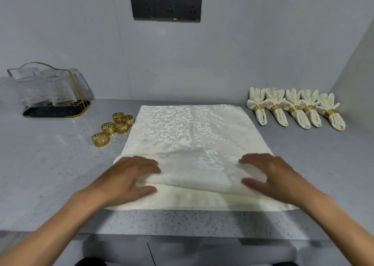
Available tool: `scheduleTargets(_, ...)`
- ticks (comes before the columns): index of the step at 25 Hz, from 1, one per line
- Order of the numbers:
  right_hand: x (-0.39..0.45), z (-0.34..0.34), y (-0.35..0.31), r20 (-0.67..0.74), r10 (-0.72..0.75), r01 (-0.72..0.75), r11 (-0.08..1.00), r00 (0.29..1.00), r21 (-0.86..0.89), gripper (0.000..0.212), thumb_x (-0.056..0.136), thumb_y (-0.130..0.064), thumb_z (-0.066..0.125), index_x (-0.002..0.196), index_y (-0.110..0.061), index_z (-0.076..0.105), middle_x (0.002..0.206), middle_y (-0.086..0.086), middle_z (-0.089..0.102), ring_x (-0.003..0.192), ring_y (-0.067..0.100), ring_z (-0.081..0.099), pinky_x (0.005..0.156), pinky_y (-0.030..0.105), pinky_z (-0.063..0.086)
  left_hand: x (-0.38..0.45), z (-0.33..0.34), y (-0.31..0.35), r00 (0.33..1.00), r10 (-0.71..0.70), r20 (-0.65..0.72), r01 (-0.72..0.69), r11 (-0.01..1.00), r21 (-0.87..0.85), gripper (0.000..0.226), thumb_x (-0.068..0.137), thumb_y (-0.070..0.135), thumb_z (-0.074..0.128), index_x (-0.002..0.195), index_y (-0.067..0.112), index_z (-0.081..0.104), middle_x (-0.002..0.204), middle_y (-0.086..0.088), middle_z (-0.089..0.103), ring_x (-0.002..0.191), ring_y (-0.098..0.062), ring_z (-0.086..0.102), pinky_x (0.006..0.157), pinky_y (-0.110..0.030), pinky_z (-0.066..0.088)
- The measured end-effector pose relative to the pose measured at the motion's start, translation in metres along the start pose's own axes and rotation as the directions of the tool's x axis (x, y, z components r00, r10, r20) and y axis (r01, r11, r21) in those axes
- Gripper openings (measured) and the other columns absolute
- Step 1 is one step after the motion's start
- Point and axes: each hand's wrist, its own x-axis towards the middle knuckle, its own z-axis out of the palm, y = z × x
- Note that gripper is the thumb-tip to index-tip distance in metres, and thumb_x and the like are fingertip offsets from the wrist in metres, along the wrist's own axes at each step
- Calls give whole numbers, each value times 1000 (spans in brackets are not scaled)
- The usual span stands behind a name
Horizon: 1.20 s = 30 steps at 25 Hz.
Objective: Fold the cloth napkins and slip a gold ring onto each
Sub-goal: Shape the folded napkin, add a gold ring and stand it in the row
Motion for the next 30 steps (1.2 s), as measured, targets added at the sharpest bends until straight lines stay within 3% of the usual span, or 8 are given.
scheduleTargets(2, -7, 16, -9, 166, -37, 41, 999, 985, -21, 57, 89, -64, 51, 139, -38, 50, 143, -20, 48, 131, 6, 45, 108, 24, 33, -1, 18, 5, 999, 36, 10, -36, 999, 24, 50, 90, 59, 54, 135, 38, 56, 144, 23, 43, 134, 0, 38, 108, -20, 25)
scheduleTargets(7, -7, 20, -10, 124, -4, 0, 999, 992, 33, 68, 93, -69, 21, 112, -27, 70, 118, -14, 68, 106, 11, 64, 88, 34, 52, 4, 22, 9, 996, 56, -63, -53, 997, 58, 52, 90, 58, 29, 100, 29, 71, 100, 14, 71, 94, -12, 66, 75, -35, 55)
scheduleTargets(14, -12, -10, -8, 441, 56, -239, 897, 896, 373, 22, 94, -48, 56, 108, -39, 71, 115, -31, 64, 106, -9, 57, 94, 18, 45, -1, -14, 26, 929, -58, 366, 119, 982, -148, 27, 87, 60, 57, 87, 37, 71, 91, 23, 68, 84, 4, 61, 78, -25, 52)
scheduleTargets(19, 7, -3, 16, 440, 310, -255, 950, 843, -182, 62, 82, -35, 57, 140, -41, 36, 140, -16, 45, 120, 11, 49, 94, 31, 42, 27, -6, -6, 965, -204, 165, 192, 977, 90, 45, 97, 35, 51, 141, 34, 44, 144, 14, 46, 127, -11, 46, 101, -31, 41)
scheduleTargets(24, -1, -28, 36, 632, 388, -412, 904, 671, -117, 27, 82, -38, 66, 101, -44, 47, 100, -13, 58, 82, 4, 54, 66, 20, 41, 29, -8, -32, 897, -366, 247, 367, 929, 44, 57, 85, 46, 61, 139, 36, 45, 114, 18, 50, 102, -6, 51, 87, -27, 44)
scheduleTargets(26, 2, -22, 47, 500, 322, -337, 939, 804, -64, 12, 86, -35, 63, 98, -37, 59, 97, -10, 61, 81, 6, 56, 68, 22, 42, 29, -3, -28, 922, -343, 180, 328, 939, 106, 52, 86, 42, 62, 137, 35, 50, 123, 19, 49, 111, -7, 48, 90, -26, 41)
scheduleTargets(28, 13, -10, 53, 41, 241, -243, 969, 970, 53, 16, 91, -37, 57, 101, -27, 64, 100, -4, 63, 88, 20, 58, 75, 36, 47, 31, 3, -17, 967, -253, 25, 248, 961, 118, 54, 90, 39, 60, 141, 34, 45, 142, 13, 45, 128, -13, 41, 99, -30, 36)
scheduleTargets(30, 28, -9, 46, -271, 300, -255, 948, 915, 190, 34, 90, -31, 64, 123, -23, 59, 125, 2, 58, 107, 28, 55, 87, 43, 47, 34, 7, -5, 966, -258, 13, 257, 965, 44, 65, 94, 46, 56, 151, 34, 28, 156, 10, 31, 140, -17, 31, 109, -36, 31)
